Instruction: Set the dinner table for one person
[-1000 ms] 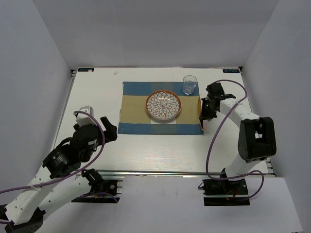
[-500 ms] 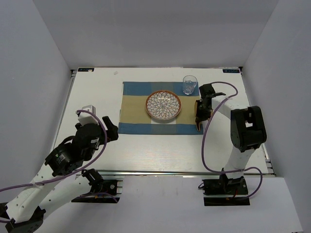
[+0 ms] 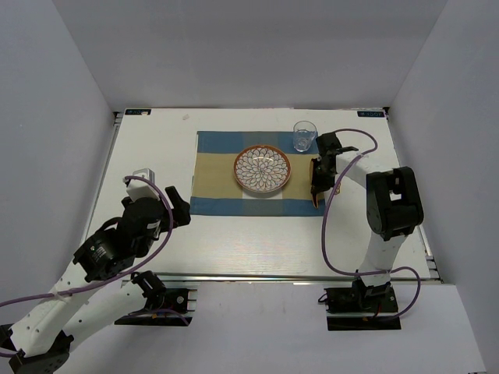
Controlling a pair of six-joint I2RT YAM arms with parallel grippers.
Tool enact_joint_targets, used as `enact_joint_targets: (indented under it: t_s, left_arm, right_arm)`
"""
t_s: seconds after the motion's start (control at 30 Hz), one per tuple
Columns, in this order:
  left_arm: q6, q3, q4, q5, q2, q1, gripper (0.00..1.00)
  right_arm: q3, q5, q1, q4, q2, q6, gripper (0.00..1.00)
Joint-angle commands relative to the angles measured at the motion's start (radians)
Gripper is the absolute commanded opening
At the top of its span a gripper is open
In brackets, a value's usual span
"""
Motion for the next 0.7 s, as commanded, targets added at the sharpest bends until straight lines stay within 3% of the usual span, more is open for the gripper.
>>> enact_joint_targets:
  t_s: [0.0,0.17,0.2,0.23,0.33,0.57,0.67]
  left_arm:
    - [0.007,-0.003,0.008,0.003,0.004,-0.005,0.98]
    - [0.008,-0.003,0.009,0.005,0.004,-0.005,0.98]
    - [0.008,-0.003,0.011,0.006,0.004,-0.005,0.98]
    - [0.010,-0.003,0.011,0.006,0.001,-0.005,0.98]
    - [0.011,-0.003,0.014,0.008,0.004,-0.005,0.98]
    - [0.012,-0.003,0.012,0.009,0.004,-0.005,0.98]
    - [0.010,-0.003,0.012,0.009,-0.002,-0.005,0.98]
  right_arm:
    - [0.041,0.020,0.009,0.004,0.009,-0.015,0.00]
    - [0.029,0.023,0.009,0.009,-0.003,-0.023,0.00]
    - [0.024,0.015,0.007,0.014,-0.008,-0.021,0.14]
    - [0.013,0.012,0.006,0.020,-0.014,-0.020,0.16]
    - [0.004,-0.009,0.009,0.032,-0.042,-0.009,0.36]
    - [0.024,-0.046,0.003,0.034,-0.115,0.018,0.45]
    - [0.039,-0.046,0.003,0.028,-0.134,0.032,0.59]
